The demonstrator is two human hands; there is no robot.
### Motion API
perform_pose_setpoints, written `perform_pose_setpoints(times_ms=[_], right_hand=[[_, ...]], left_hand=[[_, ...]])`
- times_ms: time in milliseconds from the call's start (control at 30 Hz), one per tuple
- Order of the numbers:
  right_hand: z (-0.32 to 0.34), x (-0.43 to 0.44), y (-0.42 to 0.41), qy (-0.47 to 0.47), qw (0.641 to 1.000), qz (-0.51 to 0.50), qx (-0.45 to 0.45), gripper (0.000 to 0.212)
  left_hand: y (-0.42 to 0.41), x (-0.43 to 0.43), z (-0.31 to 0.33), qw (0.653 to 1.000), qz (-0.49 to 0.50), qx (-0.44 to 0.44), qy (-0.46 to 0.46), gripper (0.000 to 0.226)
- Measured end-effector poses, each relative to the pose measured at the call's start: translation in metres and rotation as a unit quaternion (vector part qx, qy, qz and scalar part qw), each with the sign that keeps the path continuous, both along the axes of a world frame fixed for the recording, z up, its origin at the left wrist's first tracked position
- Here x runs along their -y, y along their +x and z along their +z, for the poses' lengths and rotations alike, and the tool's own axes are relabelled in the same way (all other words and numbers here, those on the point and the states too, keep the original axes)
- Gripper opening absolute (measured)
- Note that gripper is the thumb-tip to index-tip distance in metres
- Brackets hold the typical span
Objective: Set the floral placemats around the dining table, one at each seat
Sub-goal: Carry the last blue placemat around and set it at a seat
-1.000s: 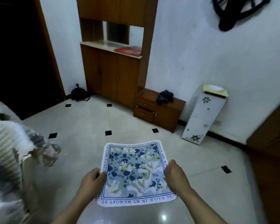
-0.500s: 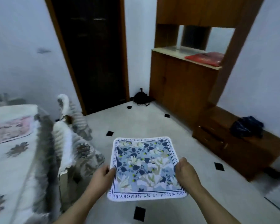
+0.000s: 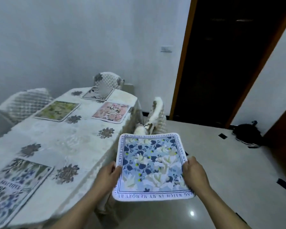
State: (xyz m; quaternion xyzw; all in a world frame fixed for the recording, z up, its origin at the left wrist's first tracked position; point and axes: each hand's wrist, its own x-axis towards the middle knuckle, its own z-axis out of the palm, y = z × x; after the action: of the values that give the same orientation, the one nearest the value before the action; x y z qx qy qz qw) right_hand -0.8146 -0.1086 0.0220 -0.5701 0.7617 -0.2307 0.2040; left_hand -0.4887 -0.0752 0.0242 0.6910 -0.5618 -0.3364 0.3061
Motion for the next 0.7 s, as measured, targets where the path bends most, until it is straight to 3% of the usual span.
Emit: perform_pose_setpoints(times_ms=[267,400,533,700], right_hand=[[-0.002,0.162,0.008,0.017,0.997,0.076,0.01,0.015],[-0.004,0.254,0.034,0.019,0.984,0.175,0.018,0.015],[-0.004,0.341,0.089,0.003,0.948,0.317,0.007,0.018],[-0.013,0.398,0.175,0.021,0.875,0.482,-0.042,0.02]], left_hand=[[0.007,0.123,-0.012,0.996,0.082,0.025,0.004,0.033],[0.015,0.155,-0.019,0.985,0.172,0.013,0.002,0.038],[0.018,0.16,-0.024,0.955,0.296,0.004,-0.004,0.038],[0.02,0.139,-0.033,0.907,0.419,0.025,0.031,0.037]])
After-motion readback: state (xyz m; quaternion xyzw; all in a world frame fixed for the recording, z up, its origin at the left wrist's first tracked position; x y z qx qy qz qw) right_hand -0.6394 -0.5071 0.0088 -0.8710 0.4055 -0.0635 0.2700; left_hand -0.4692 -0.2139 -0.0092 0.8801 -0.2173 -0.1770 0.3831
